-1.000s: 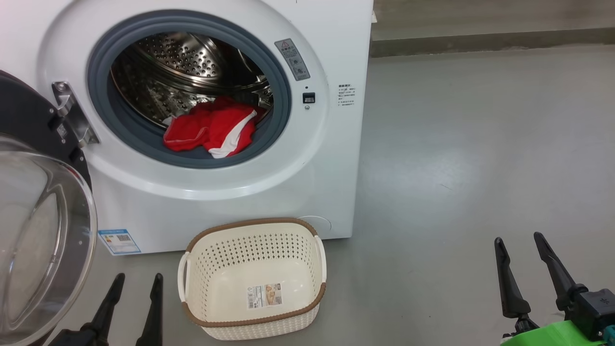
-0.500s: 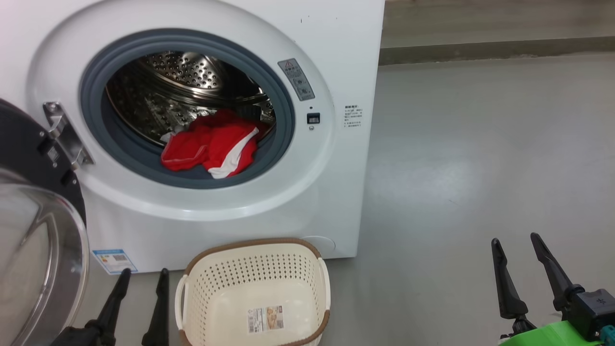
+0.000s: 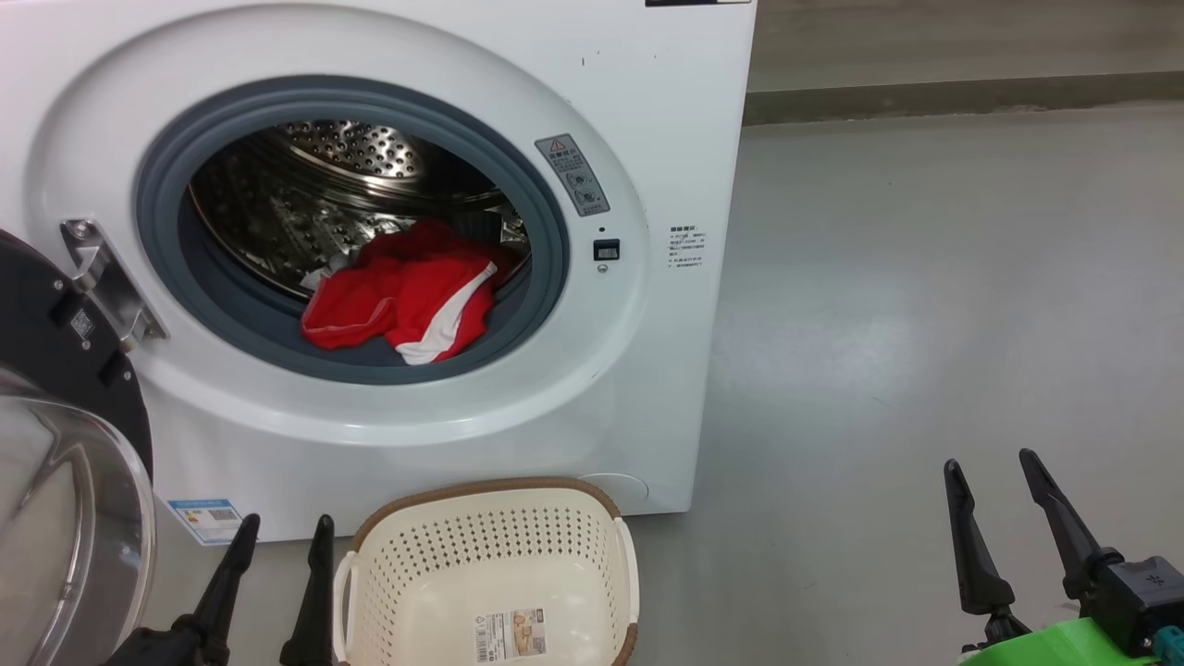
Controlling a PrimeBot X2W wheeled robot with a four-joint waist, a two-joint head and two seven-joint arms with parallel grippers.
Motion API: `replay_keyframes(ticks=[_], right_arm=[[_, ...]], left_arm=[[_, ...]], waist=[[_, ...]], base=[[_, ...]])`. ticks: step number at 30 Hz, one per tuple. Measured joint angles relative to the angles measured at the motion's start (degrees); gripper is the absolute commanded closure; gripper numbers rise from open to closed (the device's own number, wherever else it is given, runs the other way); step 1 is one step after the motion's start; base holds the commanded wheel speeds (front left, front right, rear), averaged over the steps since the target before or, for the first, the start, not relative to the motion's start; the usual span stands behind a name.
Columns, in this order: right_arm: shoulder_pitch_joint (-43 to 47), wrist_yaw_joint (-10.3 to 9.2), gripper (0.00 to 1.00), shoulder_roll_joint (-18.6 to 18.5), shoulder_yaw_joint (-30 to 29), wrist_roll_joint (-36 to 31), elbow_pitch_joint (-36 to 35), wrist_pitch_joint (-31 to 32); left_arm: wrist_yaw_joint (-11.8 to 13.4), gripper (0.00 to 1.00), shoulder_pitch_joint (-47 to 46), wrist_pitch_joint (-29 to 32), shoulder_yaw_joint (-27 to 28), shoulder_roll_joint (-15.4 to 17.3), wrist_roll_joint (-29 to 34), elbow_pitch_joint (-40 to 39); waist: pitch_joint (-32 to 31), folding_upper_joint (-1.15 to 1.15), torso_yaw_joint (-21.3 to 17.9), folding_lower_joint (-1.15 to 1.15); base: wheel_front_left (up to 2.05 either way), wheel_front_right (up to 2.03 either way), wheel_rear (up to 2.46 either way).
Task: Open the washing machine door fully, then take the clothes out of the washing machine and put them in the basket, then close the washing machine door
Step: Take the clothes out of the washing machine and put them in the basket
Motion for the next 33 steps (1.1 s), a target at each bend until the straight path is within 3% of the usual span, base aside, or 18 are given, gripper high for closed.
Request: replay_keyframes(ticks=[12,33], right_arm=[[0.0,0.00,0.00,0.0,0.0,0.0,0.0,0.0],[-4.3,0.00,0.00,0.0,1.8,-0.7,-0.8,0.0]], left_arm=[[0.3,0.00,-0.8,0.0,0.2,-1.4,0.4,0.5],[1.4,0.00,-16.1,0.0,0.3,-4.5,3.5,5.0]], waist=[[0.7,0.00,0.9,0.00],[9.3,0.00,3.4,0.00]], base=[[0.00,0.00,0.00],[0.00,0.00,0.00]])
